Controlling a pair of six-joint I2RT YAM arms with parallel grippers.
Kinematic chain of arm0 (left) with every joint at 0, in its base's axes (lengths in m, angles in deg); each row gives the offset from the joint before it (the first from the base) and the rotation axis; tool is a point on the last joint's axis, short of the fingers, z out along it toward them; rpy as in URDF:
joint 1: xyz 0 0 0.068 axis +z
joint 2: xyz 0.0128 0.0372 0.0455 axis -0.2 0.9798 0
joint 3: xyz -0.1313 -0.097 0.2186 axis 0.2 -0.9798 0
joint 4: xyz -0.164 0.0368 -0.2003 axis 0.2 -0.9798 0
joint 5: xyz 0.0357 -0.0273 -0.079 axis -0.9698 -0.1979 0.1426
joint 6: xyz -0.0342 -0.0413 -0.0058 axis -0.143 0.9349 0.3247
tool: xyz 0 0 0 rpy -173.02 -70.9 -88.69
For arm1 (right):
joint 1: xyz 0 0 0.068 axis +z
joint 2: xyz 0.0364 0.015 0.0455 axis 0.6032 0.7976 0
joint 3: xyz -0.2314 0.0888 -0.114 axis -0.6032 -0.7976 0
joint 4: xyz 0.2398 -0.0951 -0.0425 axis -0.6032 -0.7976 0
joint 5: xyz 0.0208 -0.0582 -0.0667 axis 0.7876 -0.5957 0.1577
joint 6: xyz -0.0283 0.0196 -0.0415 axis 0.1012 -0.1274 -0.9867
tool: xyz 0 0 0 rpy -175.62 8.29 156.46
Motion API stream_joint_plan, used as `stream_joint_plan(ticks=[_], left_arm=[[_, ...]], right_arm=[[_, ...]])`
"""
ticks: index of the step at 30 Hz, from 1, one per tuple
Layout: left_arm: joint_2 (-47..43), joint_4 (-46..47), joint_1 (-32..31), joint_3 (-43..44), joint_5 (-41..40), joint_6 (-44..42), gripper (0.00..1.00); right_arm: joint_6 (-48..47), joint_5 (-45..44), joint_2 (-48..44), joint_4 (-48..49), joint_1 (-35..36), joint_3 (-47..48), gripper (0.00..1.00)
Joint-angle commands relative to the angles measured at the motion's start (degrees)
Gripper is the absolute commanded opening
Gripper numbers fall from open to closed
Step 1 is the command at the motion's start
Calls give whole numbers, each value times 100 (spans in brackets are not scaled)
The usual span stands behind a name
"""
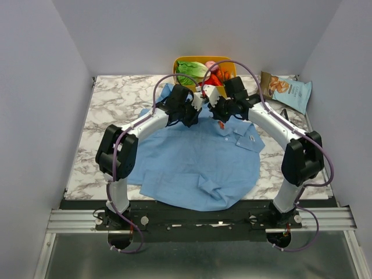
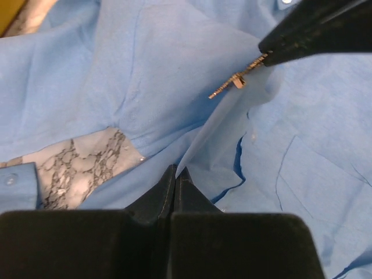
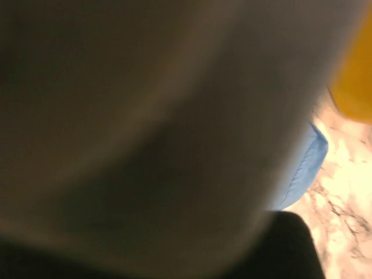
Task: Remove the brooch from the garment
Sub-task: Remove the brooch from the clothes.
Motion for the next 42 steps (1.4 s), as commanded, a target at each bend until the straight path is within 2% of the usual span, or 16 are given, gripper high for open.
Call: stream_joint_plan(ticks=[1, 6, 9, 10, 16, 23, 30, 35, 42], left_arm=[[-35, -3, 18, 278, -689, 107, 6], [-18, 128, 18, 305, -1023, 247, 12], [-123, 251, 18, 226, -1129, 326, 34], [-167, 286, 18, 173, -1129, 387, 48], [-544, 348, 18, -38, -1217, 678, 76], [-1168, 497, -52, -451, -831, 1179, 77], [-1512, 550, -439, -574, -1015, 1425, 77], [-1424, 699, -702, -557, -1155, 1618, 77], [-906, 814, -992, -311, -1770, 1768, 77]], right_arm=[[-286, -918, -292, 65, 165, -6, 1], [-401, -1647, -222, -23, 403, 99, 1], [-209, -1974, -38, -260, 465, 301, 1], [-129, -2000, -2, -356, 465, 371, 1], [513, -1922, 262, -1156, 465, 1021, 1], [838, -1745, 551, -1876, 465, 1751, 1], [1040, -1833, 1167, -2677, 465, 2621, 1], [1111, -1763, 1123, -2633, 465, 2543, 1], [1155, -1589, 1193, -2686, 465, 2578, 1]])
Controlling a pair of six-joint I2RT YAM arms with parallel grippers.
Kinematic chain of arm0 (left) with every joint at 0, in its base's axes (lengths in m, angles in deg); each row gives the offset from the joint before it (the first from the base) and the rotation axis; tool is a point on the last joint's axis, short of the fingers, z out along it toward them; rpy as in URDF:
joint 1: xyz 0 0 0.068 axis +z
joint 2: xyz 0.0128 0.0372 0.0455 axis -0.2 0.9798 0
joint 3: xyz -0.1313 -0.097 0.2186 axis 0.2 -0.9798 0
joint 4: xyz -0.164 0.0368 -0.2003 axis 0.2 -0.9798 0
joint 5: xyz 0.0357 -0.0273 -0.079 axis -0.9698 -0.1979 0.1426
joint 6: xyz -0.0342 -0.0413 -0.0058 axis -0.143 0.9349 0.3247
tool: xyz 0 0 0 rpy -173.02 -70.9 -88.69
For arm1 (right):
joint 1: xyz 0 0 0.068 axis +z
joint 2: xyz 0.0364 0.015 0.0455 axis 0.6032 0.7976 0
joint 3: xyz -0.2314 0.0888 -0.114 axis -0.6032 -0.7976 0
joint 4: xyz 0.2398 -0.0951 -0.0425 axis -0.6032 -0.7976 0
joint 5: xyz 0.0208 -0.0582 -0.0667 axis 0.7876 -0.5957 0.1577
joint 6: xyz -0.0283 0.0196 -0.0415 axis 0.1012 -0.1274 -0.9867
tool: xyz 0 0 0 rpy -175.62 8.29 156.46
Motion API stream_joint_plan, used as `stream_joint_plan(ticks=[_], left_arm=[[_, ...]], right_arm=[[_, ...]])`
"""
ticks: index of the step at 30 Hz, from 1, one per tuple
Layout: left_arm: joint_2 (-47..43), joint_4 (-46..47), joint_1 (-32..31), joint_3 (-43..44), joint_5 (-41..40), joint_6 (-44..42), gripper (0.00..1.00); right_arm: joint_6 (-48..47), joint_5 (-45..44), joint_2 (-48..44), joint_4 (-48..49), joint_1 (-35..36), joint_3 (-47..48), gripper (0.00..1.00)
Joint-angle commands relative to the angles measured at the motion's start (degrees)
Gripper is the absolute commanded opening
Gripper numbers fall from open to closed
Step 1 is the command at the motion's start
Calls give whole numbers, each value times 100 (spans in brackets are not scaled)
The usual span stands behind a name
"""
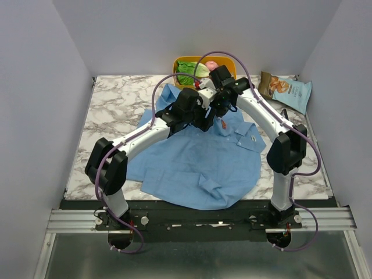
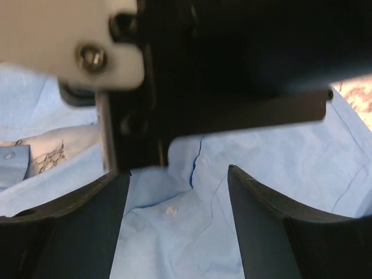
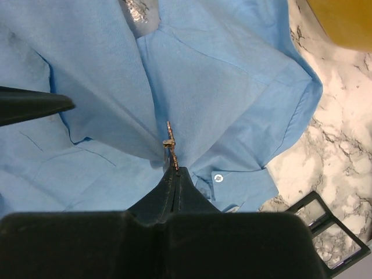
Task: Remove the brooch from the garment
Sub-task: Remove the brooch from the clothes.
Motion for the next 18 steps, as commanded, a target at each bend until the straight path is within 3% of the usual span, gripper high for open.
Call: stream_joint_plan(ticks=[1, 12, 18], left_arm=[[360, 241, -171, 227, -547, 179, 77], [607, 505, -444, 8, -1293, 170, 77], [186, 768, -391, -379, -1303, 135, 77]], right_arm=[[112, 85, 90, -262, -18, 106, 1], [121, 312, 169, -341, -36, 45, 1], [86, 822, 134, -385, -220, 45, 1]])
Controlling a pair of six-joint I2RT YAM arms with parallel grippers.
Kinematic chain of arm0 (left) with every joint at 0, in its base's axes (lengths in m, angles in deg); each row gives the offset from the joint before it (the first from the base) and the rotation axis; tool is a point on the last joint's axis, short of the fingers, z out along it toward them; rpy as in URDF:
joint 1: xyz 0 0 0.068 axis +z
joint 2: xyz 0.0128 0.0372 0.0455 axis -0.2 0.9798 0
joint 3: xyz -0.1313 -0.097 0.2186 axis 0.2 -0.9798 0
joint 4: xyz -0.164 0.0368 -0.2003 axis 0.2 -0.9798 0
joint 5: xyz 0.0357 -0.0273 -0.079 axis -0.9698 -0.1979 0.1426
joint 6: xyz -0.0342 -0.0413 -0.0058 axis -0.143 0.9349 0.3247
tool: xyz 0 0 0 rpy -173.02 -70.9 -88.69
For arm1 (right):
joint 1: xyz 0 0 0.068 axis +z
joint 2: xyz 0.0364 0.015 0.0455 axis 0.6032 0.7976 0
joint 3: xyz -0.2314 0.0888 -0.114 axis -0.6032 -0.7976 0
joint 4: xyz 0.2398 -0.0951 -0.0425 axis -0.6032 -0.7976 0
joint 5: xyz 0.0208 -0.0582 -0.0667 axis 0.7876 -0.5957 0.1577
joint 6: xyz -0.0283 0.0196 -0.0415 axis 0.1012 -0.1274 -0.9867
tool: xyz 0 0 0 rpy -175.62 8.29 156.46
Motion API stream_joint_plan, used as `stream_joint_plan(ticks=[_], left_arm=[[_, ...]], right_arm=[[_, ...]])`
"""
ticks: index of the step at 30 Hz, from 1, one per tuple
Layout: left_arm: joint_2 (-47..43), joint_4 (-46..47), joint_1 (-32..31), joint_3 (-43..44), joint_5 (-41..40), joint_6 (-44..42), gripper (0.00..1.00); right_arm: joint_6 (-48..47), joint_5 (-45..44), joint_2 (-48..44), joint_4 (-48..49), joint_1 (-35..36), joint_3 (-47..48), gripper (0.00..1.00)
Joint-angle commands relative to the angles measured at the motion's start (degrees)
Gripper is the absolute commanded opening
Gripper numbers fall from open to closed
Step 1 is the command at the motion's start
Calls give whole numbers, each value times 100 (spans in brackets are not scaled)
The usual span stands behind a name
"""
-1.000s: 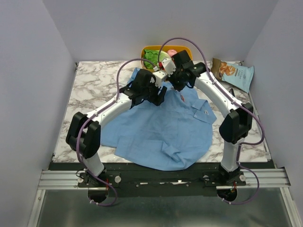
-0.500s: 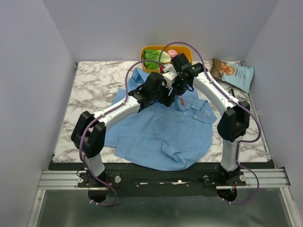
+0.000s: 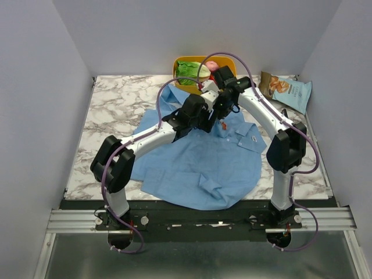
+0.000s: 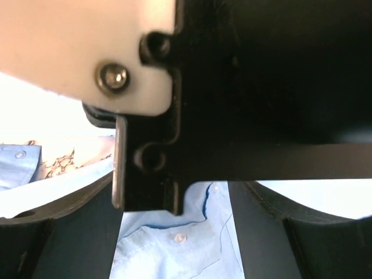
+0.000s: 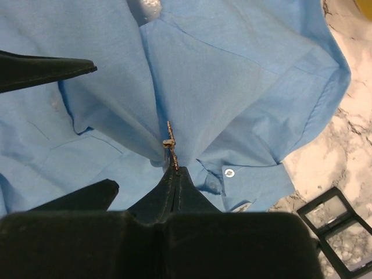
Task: Remove the brooch from the garment
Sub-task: Remove the brooch from the clothes.
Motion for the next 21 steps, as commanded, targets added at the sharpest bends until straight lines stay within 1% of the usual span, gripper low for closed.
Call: stream_joint_plan(ticks=[1, 3, 5, 7, 12, 14, 17, 18, 19, 21], left_arm=[[-470, 135, -24, -442, -25, -121, 77], [-691, 161, 29, -575, 82, -243, 77], [-990, 205, 38, -724, 458, -393, 77], [-1209, 214, 29, -847, 539, -595, 77], [-1290, 293, -32, -979, 820, -578, 77], [-1185, 363, -172, -1015, 724, -552, 77], [-1070, 407, -409, -1102, 346, -587, 77], [-1044, 407, -480, -1129, 224, -735, 77], [-983, 616, -533, -1181, -47, -771, 77], [-912, 688, -682, -1208, -356, -824, 77]], right_arm=[[-25, 539, -8, -108, -107, 12, 1], [-78, 679, -35, -108, -133, -41, 1], [-113, 802, -61, -108, -177, -94, 1], [-157, 952, -70, -134, -195, -112, 1], [-158, 1260, 17, -362, -247, 142, 1], [-149, 1339, 106, -476, -265, 257, 1], [-149, 1339, 158, -547, -283, 372, 1], [-157, 1330, 167, -556, -291, 372, 1], [-157, 1330, 159, -556, -309, 372, 1], [-157, 1348, 185, -565, -344, 372, 1]])
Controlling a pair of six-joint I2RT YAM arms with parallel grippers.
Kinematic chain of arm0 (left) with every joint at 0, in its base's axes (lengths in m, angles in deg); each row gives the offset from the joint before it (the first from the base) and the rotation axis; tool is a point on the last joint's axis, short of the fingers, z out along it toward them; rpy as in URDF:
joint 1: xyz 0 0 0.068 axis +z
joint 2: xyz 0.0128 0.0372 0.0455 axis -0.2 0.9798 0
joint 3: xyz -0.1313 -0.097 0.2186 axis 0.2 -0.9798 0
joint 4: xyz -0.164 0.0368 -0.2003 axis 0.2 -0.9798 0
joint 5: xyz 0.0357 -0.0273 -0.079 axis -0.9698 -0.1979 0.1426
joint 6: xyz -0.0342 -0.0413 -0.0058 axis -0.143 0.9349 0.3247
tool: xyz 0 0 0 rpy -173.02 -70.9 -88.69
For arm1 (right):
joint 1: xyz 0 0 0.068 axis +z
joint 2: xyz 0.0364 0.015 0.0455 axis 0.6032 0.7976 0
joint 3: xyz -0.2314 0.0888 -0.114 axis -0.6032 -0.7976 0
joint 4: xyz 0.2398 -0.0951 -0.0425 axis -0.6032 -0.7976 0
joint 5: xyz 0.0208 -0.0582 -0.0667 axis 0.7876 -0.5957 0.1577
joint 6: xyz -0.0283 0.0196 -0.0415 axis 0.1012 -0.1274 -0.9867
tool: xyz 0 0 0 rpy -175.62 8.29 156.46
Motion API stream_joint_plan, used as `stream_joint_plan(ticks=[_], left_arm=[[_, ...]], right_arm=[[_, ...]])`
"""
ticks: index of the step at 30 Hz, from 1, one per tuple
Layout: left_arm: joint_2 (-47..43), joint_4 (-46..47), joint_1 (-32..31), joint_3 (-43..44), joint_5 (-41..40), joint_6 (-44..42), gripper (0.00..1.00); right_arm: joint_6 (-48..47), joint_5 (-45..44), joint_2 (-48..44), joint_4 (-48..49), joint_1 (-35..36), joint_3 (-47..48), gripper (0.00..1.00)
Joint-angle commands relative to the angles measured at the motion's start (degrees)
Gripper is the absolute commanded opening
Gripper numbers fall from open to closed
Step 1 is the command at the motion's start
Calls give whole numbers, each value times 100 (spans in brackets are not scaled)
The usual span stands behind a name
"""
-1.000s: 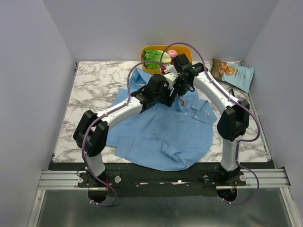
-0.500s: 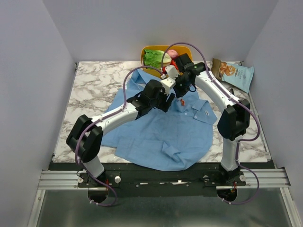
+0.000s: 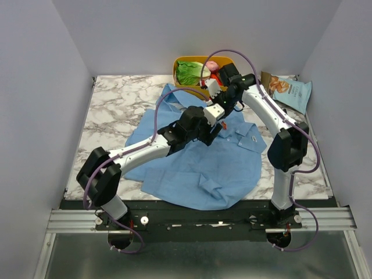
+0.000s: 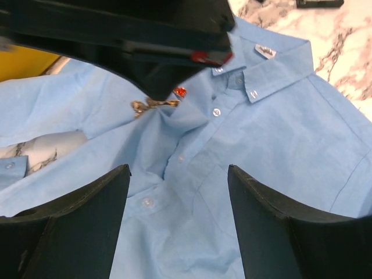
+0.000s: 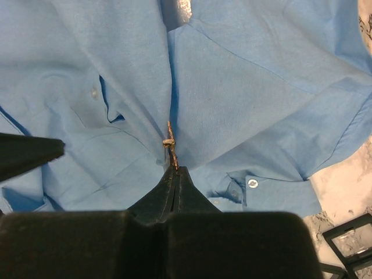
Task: Remove the brooch from the garment
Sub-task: Remove the brooch from the clothes.
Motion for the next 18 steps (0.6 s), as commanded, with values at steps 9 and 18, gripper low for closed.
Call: stream_joint_plan(ticks=[9, 18], left_arm=[[767, 864, -531, -111, -2075, -392, 77], [1365, 873, -531, 329, -2586, -269, 72]], right_arm=[[-11, 350, 146, -300, -130, 203, 1], [7, 446, 93, -327, -131, 177, 1]])
